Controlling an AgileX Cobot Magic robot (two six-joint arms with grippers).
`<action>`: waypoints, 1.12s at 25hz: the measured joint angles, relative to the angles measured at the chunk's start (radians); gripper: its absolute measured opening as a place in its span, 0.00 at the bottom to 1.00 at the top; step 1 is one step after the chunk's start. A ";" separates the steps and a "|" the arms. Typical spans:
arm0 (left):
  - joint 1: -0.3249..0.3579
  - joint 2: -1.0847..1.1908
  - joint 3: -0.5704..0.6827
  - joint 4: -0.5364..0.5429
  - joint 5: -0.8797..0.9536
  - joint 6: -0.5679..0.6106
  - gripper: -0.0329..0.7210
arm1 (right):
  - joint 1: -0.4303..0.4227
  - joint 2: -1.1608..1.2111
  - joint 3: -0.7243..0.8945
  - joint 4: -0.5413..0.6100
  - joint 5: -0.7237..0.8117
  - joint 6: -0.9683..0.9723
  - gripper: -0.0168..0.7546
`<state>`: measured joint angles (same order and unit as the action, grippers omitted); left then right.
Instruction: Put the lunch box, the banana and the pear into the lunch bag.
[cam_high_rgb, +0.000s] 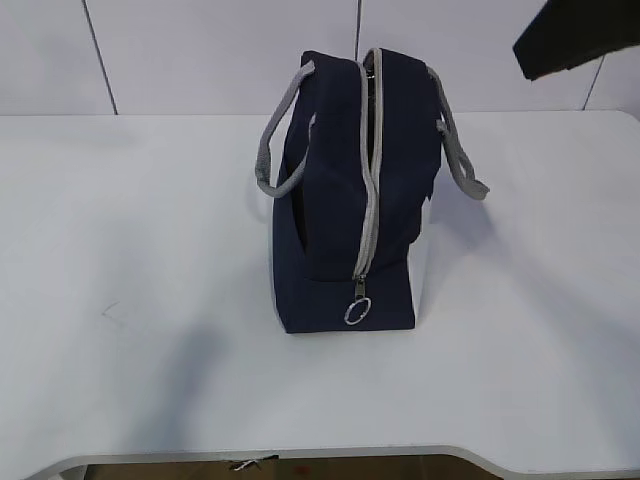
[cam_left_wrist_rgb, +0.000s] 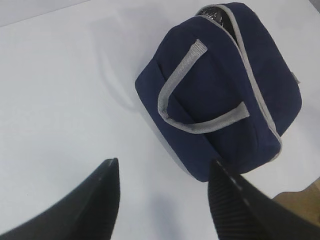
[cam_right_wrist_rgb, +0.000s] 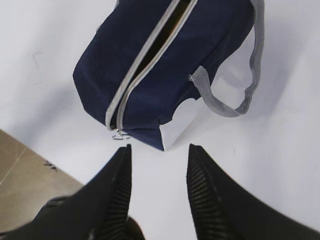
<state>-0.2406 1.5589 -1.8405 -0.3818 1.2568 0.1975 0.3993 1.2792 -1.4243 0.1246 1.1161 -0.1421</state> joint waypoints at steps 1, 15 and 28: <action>0.000 -0.016 0.013 0.002 0.001 -0.002 0.61 | 0.000 -0.036 0.060 0.000 -0.057 -0.008 0.43; 0.000 -0.132 0.067 0.006 0.005 -0.010 0.57 | 0.000 -0.244 0.667 0.185 -0.844 -0.368 0.41; 0.000 -0.132 0.067 -0.011 0.005 -0.031 0.55 | 0.085 -0.139 0.853 0.154 -1.243 -0.384 0.41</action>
<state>-0.2406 1.4268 -1.7739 -0.3933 1.2615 0.1666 0.4839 1.1407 -0.5714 0.2787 -0.1265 -0.5263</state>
